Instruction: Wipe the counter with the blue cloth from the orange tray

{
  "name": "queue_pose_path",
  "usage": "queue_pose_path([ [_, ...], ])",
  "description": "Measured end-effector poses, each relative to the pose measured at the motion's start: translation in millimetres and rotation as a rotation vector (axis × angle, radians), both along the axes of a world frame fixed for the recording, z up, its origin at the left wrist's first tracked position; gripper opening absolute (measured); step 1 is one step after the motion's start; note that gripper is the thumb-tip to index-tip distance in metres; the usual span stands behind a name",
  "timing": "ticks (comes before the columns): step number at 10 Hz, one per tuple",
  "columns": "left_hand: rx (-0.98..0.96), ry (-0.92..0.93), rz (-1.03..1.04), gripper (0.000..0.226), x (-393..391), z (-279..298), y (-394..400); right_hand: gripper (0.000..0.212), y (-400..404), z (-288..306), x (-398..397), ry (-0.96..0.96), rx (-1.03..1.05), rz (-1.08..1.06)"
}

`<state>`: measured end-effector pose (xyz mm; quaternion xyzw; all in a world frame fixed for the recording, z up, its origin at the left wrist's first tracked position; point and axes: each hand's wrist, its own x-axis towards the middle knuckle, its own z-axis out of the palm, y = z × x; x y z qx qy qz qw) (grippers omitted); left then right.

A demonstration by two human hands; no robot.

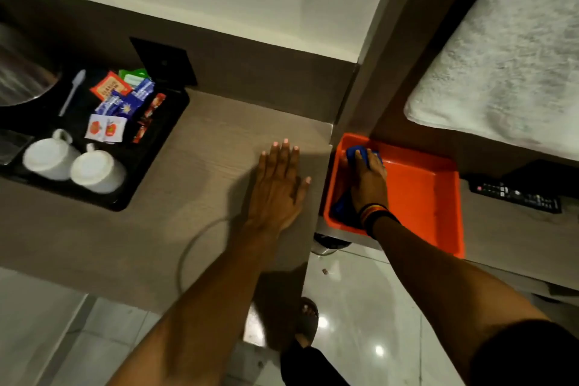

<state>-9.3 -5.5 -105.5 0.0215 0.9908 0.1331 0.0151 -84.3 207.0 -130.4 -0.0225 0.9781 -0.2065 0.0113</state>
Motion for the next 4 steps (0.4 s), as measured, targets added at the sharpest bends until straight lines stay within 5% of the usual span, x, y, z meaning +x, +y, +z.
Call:
queue_pose_path([
  [2,-0.044,-0.013,-0.008,0.08,-18,-12,13,0.064,-7,-37,-7,-0.217,0.107,0.004],
  [4,0.004,0.139,0.009,0.077,-22,32,-2,0.058,-10,42,78,-0.081,-0.245,-0.061],
])
